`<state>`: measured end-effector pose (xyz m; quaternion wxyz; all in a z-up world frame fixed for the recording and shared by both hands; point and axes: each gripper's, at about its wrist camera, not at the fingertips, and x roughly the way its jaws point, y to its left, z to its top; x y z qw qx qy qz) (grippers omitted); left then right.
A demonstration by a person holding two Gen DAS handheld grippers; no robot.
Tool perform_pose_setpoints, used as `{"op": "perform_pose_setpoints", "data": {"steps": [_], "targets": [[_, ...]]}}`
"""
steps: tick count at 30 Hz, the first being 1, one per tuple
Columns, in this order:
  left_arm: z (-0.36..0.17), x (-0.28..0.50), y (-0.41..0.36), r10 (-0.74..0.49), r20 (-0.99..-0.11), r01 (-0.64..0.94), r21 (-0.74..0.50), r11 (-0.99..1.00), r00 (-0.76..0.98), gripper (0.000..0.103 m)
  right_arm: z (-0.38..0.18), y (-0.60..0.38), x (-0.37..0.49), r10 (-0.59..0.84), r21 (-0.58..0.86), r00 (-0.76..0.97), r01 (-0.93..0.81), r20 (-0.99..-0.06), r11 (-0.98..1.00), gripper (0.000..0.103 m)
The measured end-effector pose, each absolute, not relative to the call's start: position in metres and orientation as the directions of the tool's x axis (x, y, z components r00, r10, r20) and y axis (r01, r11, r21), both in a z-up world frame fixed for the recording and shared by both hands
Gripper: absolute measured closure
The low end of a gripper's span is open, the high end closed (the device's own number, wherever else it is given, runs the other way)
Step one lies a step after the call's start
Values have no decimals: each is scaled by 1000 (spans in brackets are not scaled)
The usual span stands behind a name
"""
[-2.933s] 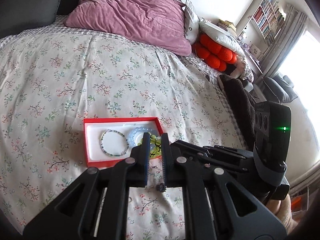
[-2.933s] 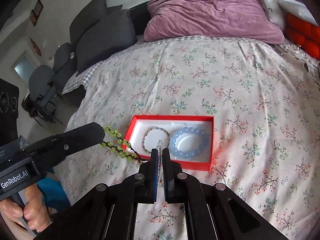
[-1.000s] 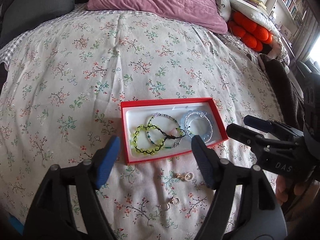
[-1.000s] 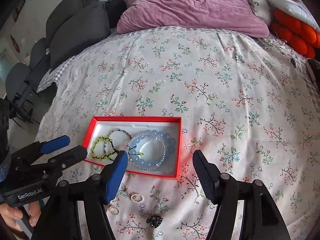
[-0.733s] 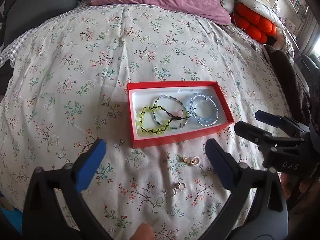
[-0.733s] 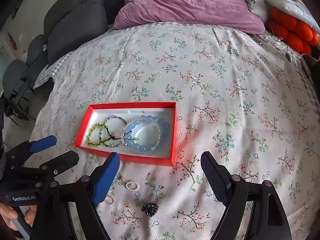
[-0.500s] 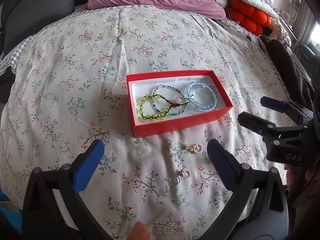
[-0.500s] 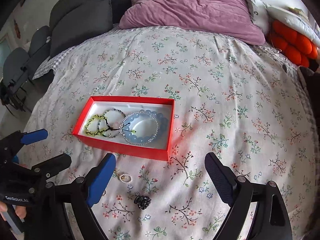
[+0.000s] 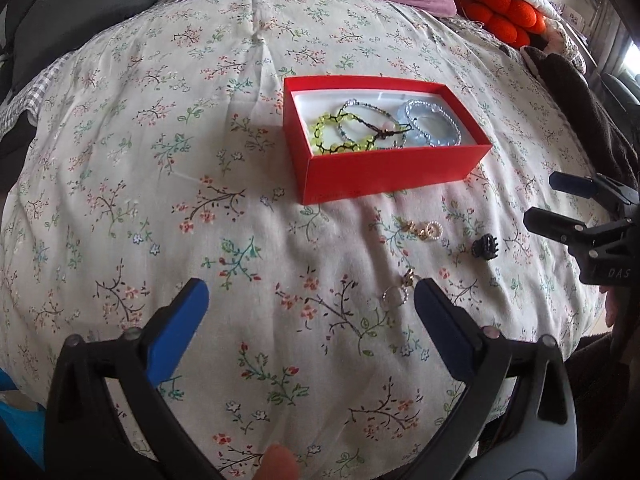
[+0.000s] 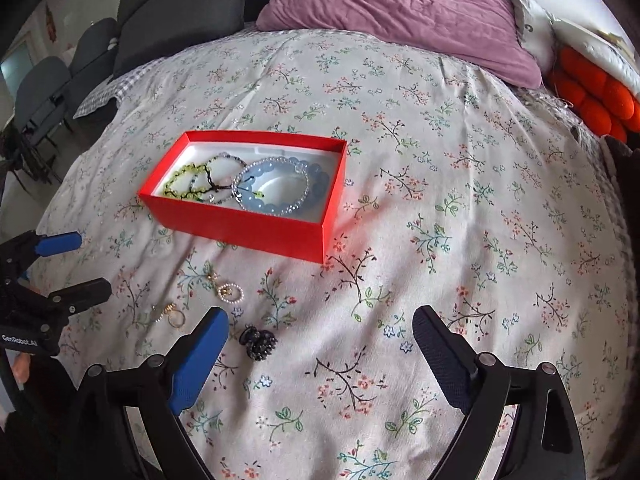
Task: Organize jewelry
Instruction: 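Move both tools toward the black hair clip and the gold rings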
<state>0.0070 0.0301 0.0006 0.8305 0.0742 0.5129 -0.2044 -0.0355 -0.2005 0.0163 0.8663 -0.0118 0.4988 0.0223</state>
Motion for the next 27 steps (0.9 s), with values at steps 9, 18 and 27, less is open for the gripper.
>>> {"op": "perform_pose_setpoints", "data": {"steps": [9, 18, 27], "targets": [[-11, -5, 22, -265, -886, 485, -52, 873, 380, 1, -12, -196, -47, 16, -43, 440, -124, -898, 991, 9], [-42, -20, 0, -249, -907, 575, -10, 818, 339, 1, -55, -188, -49, 68, 11, 328, -170, -942, 985, 6], [-55, -18, -4, -293, -882, 640, 13, 768, 370, 0, -64, -188, -55, 42, -12, 388, -137, -921, 990, 0]]}}
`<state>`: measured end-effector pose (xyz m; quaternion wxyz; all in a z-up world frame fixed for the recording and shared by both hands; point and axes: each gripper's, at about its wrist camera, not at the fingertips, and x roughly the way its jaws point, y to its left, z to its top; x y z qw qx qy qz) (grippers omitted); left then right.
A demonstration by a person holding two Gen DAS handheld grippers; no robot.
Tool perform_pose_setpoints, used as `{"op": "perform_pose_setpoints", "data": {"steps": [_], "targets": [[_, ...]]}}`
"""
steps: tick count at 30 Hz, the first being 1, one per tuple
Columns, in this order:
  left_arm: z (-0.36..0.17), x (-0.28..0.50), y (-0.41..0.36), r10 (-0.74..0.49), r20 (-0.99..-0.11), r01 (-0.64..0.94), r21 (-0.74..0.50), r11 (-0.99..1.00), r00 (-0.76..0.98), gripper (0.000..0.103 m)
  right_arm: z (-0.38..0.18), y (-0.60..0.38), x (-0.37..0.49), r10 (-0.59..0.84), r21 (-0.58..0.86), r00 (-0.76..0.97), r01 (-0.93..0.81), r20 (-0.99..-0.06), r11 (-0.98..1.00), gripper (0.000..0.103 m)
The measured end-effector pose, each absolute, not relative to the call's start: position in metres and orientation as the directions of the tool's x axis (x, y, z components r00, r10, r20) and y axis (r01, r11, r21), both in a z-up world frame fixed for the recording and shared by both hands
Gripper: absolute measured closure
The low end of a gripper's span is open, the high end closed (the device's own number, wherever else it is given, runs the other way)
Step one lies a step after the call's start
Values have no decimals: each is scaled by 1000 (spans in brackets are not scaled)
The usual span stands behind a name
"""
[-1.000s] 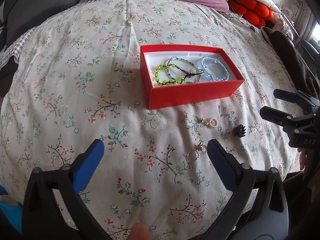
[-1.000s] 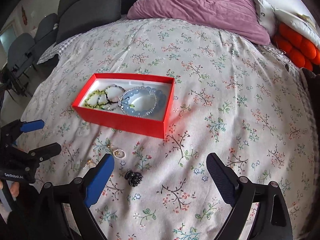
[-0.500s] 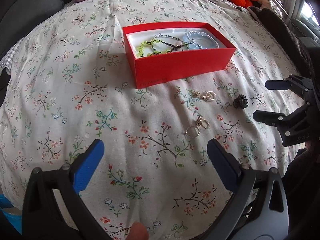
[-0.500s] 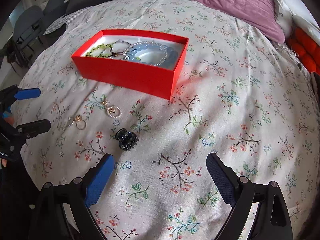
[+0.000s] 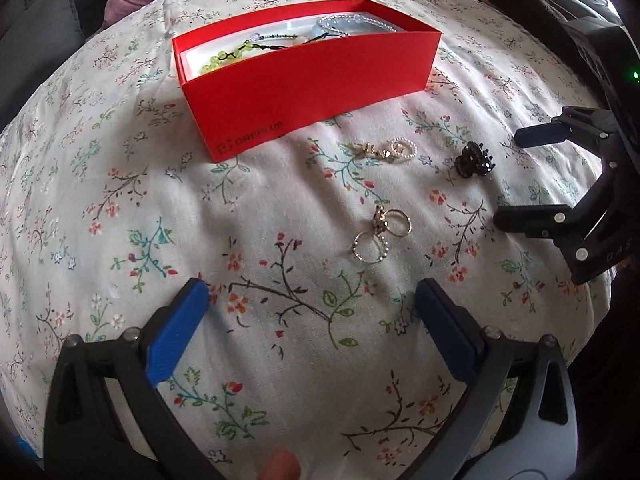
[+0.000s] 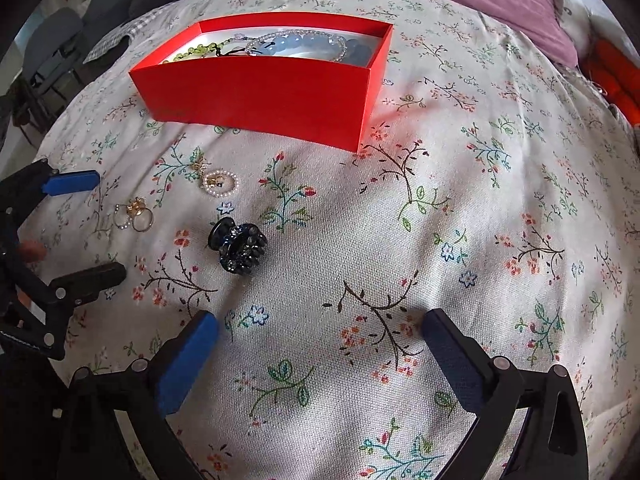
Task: Organize jewelry
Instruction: 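Move both tools toward the black hair clip and the gold rings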
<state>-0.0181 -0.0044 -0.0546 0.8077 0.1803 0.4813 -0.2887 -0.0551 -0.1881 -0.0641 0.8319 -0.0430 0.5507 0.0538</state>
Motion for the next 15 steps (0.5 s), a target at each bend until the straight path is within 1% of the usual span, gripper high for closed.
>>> {"op": "perform_pose_setpoints", "data": {"steps": [4, 6, 7, 9, 10, 11, 12, 15], "targets": [[-51, -17, -6, -327, -865, 674, 17, 738, 380, 1, -63, -187, -54, 44, -15, 393, -146, -919, 989, 0], [-49, -18, -7, -343, -858, 690, 19, 724, 383, 9, -60, -185, -53, 54, -17, 411, -166, -910, 986, 0], [-47, -18, -8, -351, -854, 698, 19, 715, 383, 11, -57, -181, -51, 54, -24, 419, -180, -906, 983, 0], [-44, -20, -10, -371, -848, 718, 15, 696, 378, 21, -55, -175, -48, 55, -38, 434, -203, -899, 978, 0], [-42, -22, -12, -382, -844, 726, 12, 687, 376, 24, -55, -173, -48, 57, -41, 438, -211, -897, 977, 0], [-41, -22, -13, -394, -842, 737, 6, 676, 368, 28, -54, -172, -47, 58, -43, 442, -216, -895, 975, 1], [-39, -23, -15, -412, -839, 751, -8, 661, 354, 33, -53, -170, -47, 60, -44, 444, -220, -894, 975, 2], [-36, -26, -22, -443, -831, 784, -14, 620, 335, 39, -49, -165, -45, 67, -44, 448, -232, -891, 972, 9]]}}
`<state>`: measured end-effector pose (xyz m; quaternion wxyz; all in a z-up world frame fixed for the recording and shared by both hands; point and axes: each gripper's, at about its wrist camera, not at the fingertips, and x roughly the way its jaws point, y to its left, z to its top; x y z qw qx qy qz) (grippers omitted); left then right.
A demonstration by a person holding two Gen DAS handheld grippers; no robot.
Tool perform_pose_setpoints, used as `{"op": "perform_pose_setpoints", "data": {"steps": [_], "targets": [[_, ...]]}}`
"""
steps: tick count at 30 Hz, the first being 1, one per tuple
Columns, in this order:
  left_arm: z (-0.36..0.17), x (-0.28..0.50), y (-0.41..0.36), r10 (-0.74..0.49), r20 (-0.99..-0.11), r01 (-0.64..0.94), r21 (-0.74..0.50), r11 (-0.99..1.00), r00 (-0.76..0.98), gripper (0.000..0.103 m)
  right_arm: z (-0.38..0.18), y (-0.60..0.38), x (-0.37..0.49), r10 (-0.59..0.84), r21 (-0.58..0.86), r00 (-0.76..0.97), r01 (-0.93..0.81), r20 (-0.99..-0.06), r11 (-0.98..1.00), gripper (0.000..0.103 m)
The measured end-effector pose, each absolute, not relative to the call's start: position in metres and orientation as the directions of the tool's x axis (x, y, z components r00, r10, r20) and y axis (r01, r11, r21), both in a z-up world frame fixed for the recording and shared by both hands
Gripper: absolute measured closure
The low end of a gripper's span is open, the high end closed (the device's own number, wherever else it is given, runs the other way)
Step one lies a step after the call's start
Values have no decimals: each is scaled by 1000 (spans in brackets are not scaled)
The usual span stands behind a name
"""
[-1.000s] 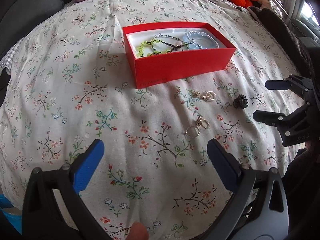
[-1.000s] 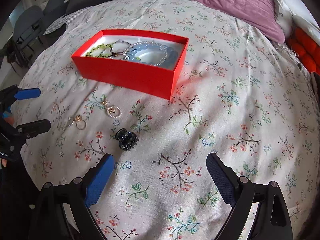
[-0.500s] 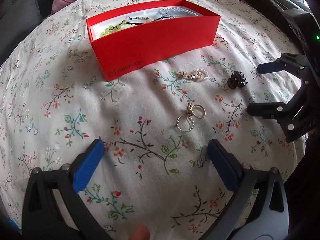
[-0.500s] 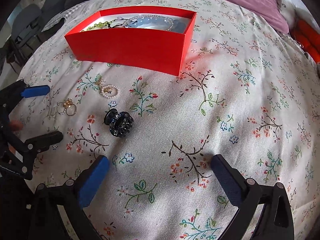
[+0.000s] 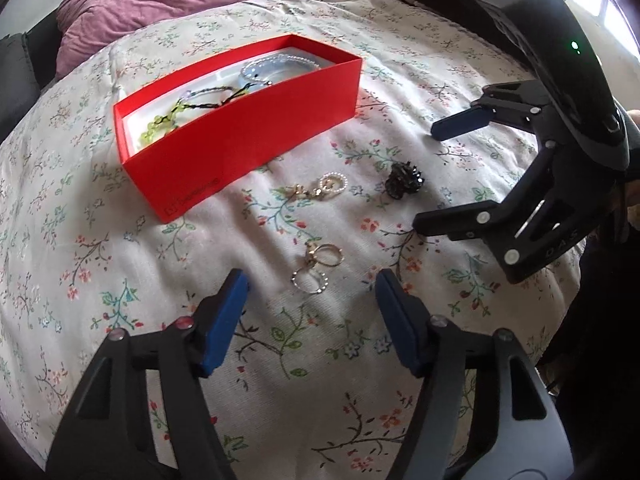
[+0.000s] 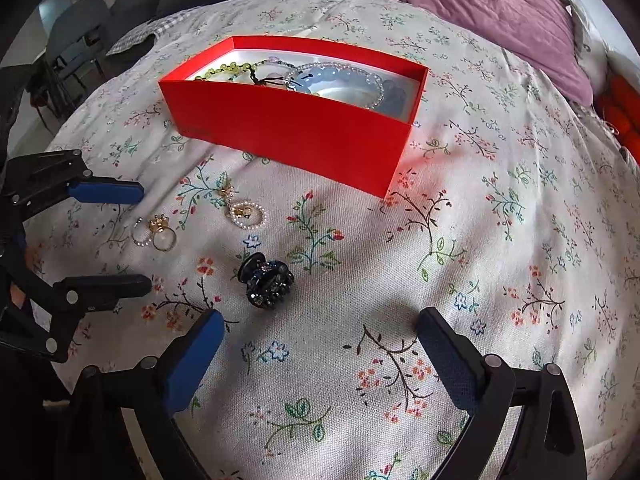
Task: Organize jewelry
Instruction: 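Move both tools toward the black hair clip and the gold rings, then grasp the black hair clip with the right tool while the left tool grasps a gold ring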
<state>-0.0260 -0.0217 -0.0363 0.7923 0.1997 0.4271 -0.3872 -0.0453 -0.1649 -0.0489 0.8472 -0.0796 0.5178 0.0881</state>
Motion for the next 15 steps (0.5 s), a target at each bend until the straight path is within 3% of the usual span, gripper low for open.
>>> {"op": "perform_pose_setpoints", "data": {"steps": [12, 15], "targets": [[-34, -20, -40, -448, -839, 803, -21, 595, 310, 66, -46, -156, -36, 82, -48, 453, -268, -888, 962, 39], [-35, -16, -39, -451, -841, 799, -37, 600, 299, 69, -45, -155, -35, 88, -42, 452, -270, -887, 962, 46]]}}
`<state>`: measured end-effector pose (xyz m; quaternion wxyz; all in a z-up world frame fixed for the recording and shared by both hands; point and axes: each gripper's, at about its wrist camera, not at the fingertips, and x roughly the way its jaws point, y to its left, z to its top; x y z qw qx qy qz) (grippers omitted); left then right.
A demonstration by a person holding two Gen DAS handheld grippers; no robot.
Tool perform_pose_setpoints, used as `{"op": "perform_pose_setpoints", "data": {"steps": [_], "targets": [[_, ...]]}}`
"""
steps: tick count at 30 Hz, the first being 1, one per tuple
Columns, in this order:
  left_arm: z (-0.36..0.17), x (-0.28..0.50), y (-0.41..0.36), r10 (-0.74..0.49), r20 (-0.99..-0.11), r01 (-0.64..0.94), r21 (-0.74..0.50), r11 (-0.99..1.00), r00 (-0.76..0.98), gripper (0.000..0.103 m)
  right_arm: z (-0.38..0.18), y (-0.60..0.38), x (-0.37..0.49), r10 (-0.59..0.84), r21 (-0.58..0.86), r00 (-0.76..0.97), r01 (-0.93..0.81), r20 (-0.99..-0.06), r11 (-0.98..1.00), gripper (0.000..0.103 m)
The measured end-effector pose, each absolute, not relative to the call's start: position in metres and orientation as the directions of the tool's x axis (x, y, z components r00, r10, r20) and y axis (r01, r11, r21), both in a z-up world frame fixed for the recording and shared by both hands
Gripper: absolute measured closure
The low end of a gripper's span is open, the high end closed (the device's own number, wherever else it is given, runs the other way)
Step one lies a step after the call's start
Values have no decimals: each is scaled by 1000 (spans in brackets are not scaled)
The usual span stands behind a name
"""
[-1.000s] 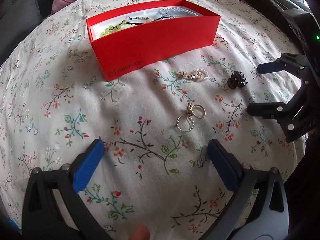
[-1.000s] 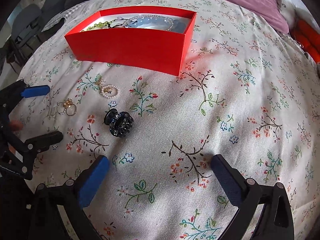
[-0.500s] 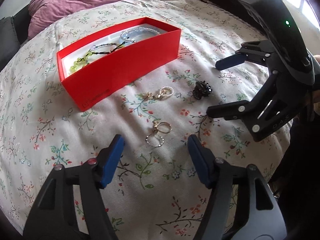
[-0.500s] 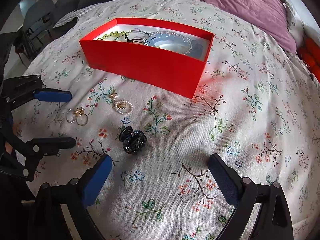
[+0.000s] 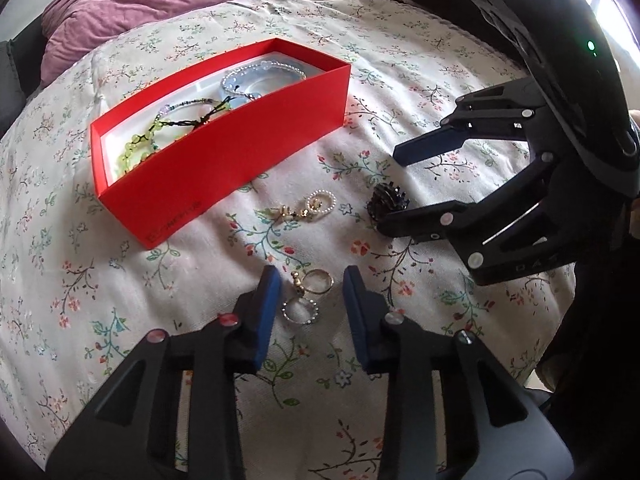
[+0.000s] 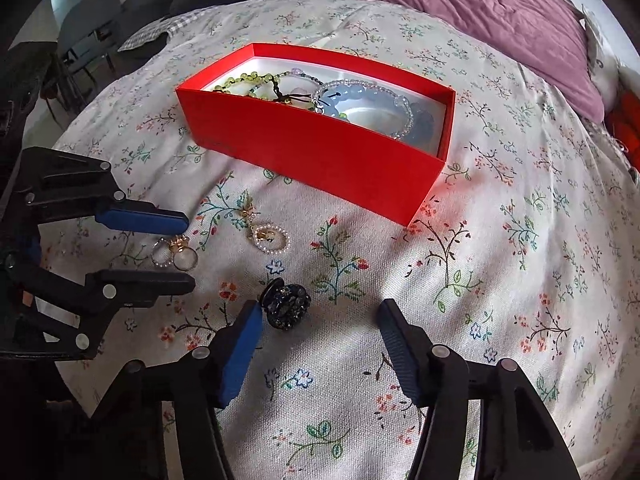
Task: Organize jewelry
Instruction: 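Grasp the black hair clip with the right tool while the left tool grasps a gold ring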
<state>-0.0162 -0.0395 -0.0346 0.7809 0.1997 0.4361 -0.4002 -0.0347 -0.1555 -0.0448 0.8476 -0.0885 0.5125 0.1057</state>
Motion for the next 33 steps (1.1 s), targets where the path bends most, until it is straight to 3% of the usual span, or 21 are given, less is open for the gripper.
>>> {"op": "perform_pose_setpoints", "data": {"steps": [4, 9, 33], "targets": [[-36, -17, -41, -443, -845, 801, -27, 597, 301, 78, -44, -154, -34, 99, -39, 453, -284, -886, 958, 55], [-36, -22, -44, -438, -849, 810, -20, 586, 296, 80, -43, -152, -33, 119, -25, 447, -305, -887, 952, 80], [16, 5, -26, -461, -800, 651, -119, 749, 384, 80, 5, -177, -20, 167, 79, 468, -202, -868, 976, 80]]}}
